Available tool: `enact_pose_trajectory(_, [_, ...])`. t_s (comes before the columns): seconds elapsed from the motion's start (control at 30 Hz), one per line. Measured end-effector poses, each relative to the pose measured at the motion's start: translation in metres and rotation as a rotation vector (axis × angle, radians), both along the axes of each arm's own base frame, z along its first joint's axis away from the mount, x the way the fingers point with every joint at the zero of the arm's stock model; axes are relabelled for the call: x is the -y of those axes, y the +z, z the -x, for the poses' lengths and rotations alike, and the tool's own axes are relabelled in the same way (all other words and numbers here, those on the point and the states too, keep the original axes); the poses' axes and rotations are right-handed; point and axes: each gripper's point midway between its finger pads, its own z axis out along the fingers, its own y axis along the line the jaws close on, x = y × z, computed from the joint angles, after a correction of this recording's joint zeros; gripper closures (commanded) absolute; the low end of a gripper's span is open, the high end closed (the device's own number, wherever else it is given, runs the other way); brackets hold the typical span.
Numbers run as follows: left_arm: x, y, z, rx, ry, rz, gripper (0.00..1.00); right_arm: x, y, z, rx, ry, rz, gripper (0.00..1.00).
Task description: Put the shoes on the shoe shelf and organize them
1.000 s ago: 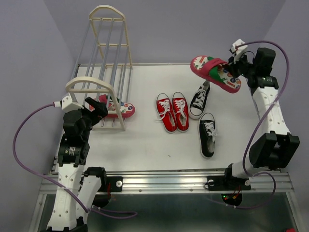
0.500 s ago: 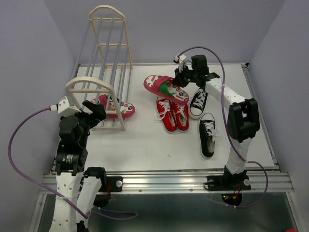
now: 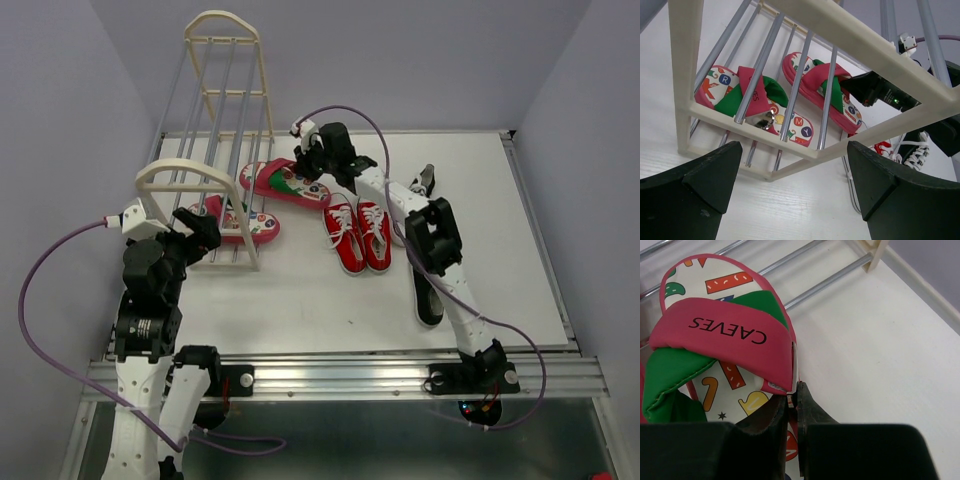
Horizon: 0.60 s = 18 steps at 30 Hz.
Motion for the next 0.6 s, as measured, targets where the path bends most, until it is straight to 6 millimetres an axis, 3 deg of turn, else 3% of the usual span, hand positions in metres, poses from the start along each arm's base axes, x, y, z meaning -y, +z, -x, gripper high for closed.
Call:
enact_pose_trajectory(0.23, [0.003, 0.0, 0.0, -0.002, -0.016, 0.003, 0.01, -0.026, -0.003, -0.01, 0.035, -0.024, -0.083, 0.99])
enact_pose_trajectory(0.6, [0.006, -0.008, -0.006, -0.03, -0.034, 0.007, 0.01, -0.072, 0.028, -0.001, 0.131, 0.012, -0.207, 0.94])
